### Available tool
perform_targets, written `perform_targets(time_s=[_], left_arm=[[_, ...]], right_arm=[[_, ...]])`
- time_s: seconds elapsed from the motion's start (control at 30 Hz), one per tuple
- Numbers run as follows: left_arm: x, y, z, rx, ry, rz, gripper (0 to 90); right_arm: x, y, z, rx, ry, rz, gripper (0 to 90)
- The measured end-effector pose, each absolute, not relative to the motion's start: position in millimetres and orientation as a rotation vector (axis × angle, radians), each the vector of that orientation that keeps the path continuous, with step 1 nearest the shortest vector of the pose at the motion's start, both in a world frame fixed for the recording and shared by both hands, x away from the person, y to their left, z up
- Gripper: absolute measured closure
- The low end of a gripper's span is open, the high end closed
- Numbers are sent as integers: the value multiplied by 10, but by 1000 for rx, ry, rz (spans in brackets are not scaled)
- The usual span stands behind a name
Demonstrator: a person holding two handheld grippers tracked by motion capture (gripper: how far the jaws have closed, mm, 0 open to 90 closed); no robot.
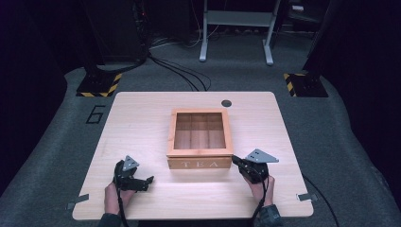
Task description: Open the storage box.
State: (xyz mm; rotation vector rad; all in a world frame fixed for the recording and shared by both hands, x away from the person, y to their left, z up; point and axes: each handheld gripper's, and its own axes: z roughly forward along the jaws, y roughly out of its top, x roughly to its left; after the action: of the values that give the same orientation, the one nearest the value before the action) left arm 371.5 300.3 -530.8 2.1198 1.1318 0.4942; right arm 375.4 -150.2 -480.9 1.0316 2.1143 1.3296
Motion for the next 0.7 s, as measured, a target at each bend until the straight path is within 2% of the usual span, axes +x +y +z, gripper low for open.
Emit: perform_targets(time_s=[0.7], left_arm=[[3716,3004,-5308,2120,1131,494,6]], right_arm=[[3841,-1468,-4668,1010,2111,1346,900]])
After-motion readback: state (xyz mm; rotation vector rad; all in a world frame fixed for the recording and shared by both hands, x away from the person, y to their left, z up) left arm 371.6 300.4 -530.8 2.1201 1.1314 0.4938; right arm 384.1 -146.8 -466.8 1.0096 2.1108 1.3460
